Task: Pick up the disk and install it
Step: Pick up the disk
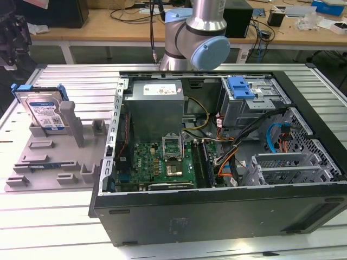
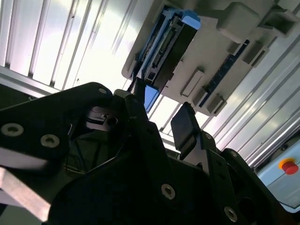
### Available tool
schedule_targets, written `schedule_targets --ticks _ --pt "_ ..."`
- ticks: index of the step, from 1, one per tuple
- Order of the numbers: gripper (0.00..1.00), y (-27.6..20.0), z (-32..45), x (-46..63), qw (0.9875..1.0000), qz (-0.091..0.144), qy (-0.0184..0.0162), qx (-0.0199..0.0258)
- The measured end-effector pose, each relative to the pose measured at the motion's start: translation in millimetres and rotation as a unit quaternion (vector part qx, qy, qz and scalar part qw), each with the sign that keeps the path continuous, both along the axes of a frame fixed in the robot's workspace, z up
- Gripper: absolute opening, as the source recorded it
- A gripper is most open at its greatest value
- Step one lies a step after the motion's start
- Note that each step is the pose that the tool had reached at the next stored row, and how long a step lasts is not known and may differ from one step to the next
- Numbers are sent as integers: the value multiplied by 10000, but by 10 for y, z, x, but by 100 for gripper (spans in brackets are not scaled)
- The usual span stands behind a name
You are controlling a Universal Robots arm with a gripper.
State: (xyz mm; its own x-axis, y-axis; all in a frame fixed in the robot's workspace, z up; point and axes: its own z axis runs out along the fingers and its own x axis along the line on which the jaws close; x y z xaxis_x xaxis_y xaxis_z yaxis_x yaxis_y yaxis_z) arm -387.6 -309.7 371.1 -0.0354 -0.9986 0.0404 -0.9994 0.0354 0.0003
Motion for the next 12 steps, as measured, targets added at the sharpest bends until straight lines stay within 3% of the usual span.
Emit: schedule_targets --ticks 1,2,8,12 --pt "50 0 -7 0 10000 2 68 2" --pt "50 1 -11 -1 9999 9 110 4" --pt "50 0 -26 -3 9997 207 117 8" --pt "50 1 -40 -17 9993 344 116 50"
